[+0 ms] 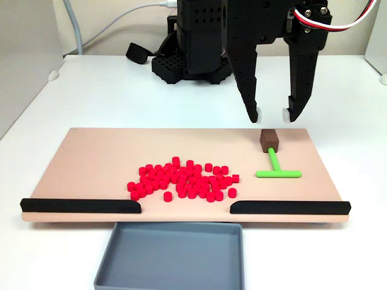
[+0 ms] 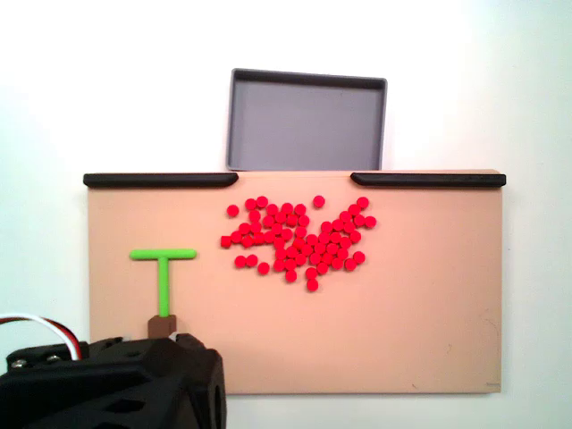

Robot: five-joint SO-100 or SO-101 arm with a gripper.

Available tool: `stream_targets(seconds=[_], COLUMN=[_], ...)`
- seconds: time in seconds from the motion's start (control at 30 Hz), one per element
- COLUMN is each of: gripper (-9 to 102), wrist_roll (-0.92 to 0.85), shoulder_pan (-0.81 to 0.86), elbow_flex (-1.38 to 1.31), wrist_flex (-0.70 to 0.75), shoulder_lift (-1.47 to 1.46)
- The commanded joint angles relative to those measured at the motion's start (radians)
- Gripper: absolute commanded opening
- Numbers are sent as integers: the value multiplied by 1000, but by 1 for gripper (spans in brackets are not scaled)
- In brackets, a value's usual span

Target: Grasp a green tool by the dark brown handle.

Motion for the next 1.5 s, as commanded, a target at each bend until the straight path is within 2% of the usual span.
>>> stream_targets(seconds=[0.0,1.17,1.47], gripper=[16,18,17], wrist_roll=[9,-31,-23], shoulder_pan=[0,20,17], elbow_flex=[-15,-12,15], wrist_flex=[-2,-2,-48], shoulder_lift=[5,-67,-69])
